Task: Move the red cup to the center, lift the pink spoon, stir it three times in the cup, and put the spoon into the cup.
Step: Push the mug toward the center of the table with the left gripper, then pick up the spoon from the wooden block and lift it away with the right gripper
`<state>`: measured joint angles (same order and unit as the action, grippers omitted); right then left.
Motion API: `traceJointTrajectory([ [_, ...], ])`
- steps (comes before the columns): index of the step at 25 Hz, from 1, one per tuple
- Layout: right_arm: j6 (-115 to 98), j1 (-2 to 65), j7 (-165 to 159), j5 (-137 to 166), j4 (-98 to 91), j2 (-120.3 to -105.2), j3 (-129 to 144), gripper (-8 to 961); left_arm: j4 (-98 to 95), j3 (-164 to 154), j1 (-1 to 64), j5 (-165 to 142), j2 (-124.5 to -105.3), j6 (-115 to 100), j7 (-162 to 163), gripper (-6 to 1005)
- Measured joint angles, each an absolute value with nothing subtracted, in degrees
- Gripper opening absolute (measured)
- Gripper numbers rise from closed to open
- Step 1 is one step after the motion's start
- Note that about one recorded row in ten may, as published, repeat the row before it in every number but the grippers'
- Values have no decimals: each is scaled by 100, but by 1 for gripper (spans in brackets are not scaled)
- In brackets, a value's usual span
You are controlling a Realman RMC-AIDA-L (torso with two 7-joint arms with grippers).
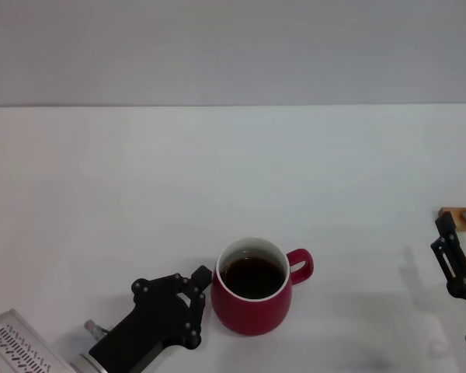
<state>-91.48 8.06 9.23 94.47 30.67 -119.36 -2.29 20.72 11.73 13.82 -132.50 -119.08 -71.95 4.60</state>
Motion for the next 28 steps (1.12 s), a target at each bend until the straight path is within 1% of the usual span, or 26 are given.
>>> traceJointTrajectory([
  [7, -9193, 710, 923, 9444, 3078, -11937, -275, 677, 1904, 1485, 1334, -13218, -11876, -7178, 428, -2],
  [8, -9241, 663, 928, 9442, 3087, -11941, -275, 677, 1717, 1871, 1237, -13214, -11863, -7194, 398, -2],
  [9, -9299, 601, 942, 9440, 3096, -11945, -278, 677, 1606, 2180, 1134, -13213, -11858, -7199, 364, -2],
  [12, -9448, 373, 962, 9436, 3116, -11959, -291, 677, 1586, 2261, 1107, -13212, -11857, -7200, 357, -2],
  [13, -9492, 293, 961, 9434, 3123, -11960, -292, 676, 1501, 2602, 957, -13211, -11854, -7209, 290, -2],
  [16, -9683, -24, 936, 9399, 3180, -11962, -293, 676, 1464, 2913, 794, -13209, -11843, -7239, 136, -2],
  [28, -9816, -529, 444, 8823, 3224, -11963, -128, 676, 1327, 3098, 699, -13200, -11839, -7532, 139, -2],
])
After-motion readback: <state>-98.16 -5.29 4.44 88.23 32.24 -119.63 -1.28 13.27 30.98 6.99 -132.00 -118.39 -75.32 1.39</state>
